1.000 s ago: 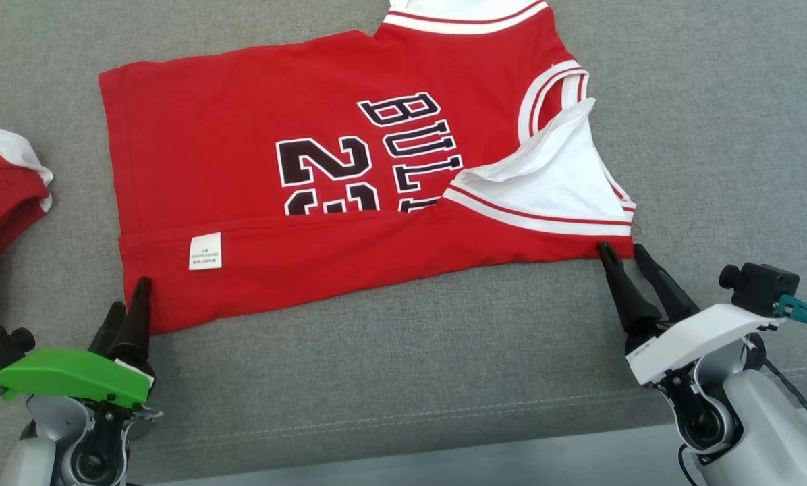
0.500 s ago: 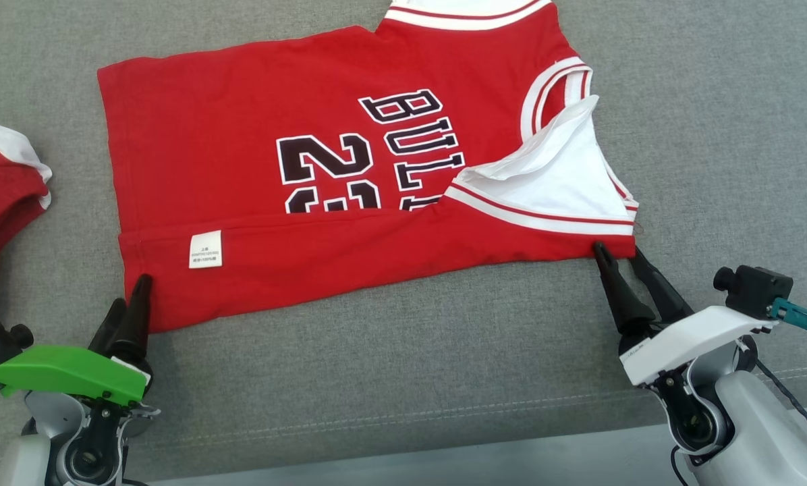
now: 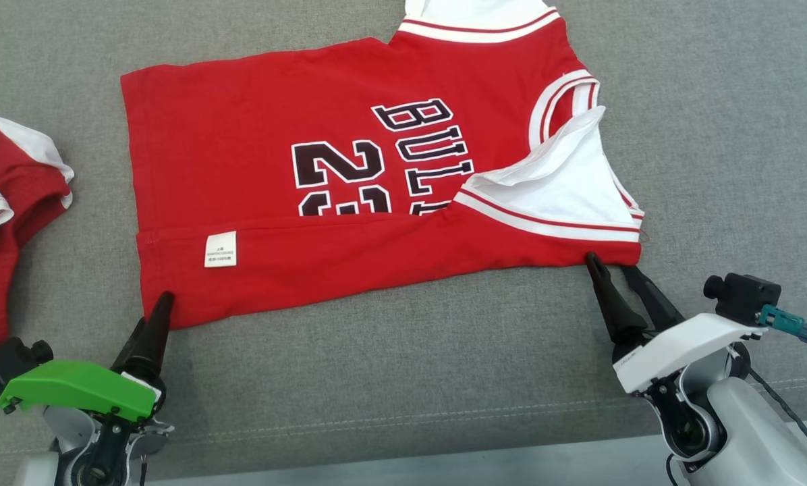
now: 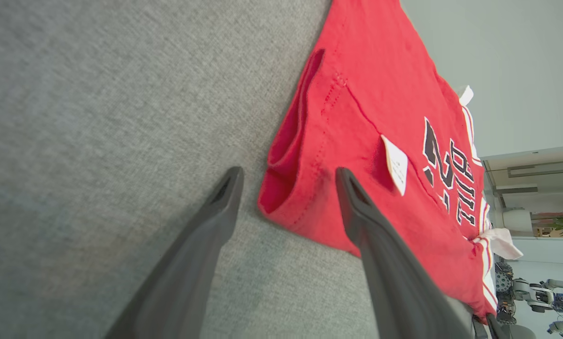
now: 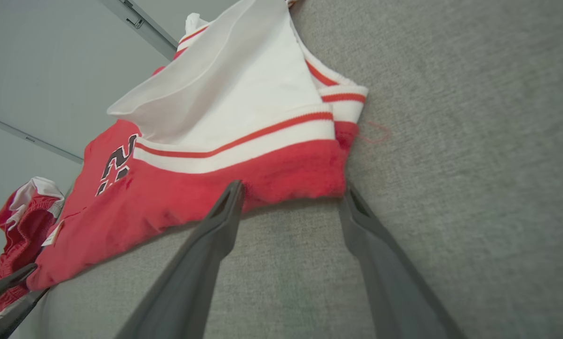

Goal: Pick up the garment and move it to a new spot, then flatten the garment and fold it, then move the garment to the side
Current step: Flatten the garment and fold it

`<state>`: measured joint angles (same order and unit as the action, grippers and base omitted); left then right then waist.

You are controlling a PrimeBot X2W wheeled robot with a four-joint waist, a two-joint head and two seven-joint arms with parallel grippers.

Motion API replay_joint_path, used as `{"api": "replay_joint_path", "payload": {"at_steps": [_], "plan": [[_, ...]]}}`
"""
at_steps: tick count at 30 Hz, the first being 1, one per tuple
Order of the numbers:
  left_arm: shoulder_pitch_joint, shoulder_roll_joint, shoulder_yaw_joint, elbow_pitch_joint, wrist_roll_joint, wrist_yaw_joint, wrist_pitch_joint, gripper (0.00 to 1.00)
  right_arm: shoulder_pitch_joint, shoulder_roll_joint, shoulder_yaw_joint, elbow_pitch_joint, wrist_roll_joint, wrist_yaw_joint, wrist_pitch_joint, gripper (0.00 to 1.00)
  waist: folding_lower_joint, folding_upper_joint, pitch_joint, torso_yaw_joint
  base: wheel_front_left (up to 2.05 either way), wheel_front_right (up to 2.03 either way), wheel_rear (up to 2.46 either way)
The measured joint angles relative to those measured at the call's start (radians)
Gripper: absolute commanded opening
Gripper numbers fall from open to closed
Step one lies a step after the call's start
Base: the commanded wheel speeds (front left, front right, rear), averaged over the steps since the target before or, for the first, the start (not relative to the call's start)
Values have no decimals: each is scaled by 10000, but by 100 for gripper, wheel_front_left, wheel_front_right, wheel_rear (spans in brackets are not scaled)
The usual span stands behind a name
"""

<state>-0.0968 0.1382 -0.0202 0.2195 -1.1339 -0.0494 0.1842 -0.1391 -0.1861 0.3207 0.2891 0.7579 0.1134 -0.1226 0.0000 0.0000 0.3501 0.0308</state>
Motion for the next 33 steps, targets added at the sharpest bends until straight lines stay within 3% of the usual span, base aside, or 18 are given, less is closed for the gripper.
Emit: {"api": "replay_joint_path", "payload": {"at_steps": [9, 11, 12, 13, 14, 19, 21, 33], "plan": [[55, -54, 8, -127, -291, -33, 190, 100, -83, 27, 136, 88, -2, 6, -2, 100, 0, 0, 16, 20, 0, 0, 0], [59, -50, 31, -190, -337, -33, 240, 76, -153, 54, 174, 117, -2, 6, -2, 100, 0, 0, 28, -26, 0, 0, 0], [59, -46, 23, -224, -337, -35, 276, 76, -160, 54, 174, 127, -2, 6, -4, 100, 0, 0, 36, -38, 0, 0, 0], [59, -48, 10, -247, -337, -35, 278, 70, -164, 52, 176, 136, -2, 10, -12, 100, 0, 0, 40, -47, 0, 0, 0], [58, -48, 0, -257, -337, -35, 303, 55, -167, 58, 178, 142, -2, 10, -19, 100, 0, 0, 42, -56, 0, 0, 0], [55, -150, -92, -314, -337, -79, 366, 20, -180, 107, 178, 196, -2, 25, -105, 100, 0, 0, 43, -100, 0, 0, 0], [50, -192, -94, -359, -341, -119, 364, 0, -202, 121, 178, 230, 0, 38, -148, 100, 0, 0, 40, -113, 0, 0, 0], [49, -232, -82, -412, -366, -119, 351, 0, -628, 109, 27, 529, 0, 94, -238, 100, 0, 0, 47, -119, 0, 0, 0]]}}
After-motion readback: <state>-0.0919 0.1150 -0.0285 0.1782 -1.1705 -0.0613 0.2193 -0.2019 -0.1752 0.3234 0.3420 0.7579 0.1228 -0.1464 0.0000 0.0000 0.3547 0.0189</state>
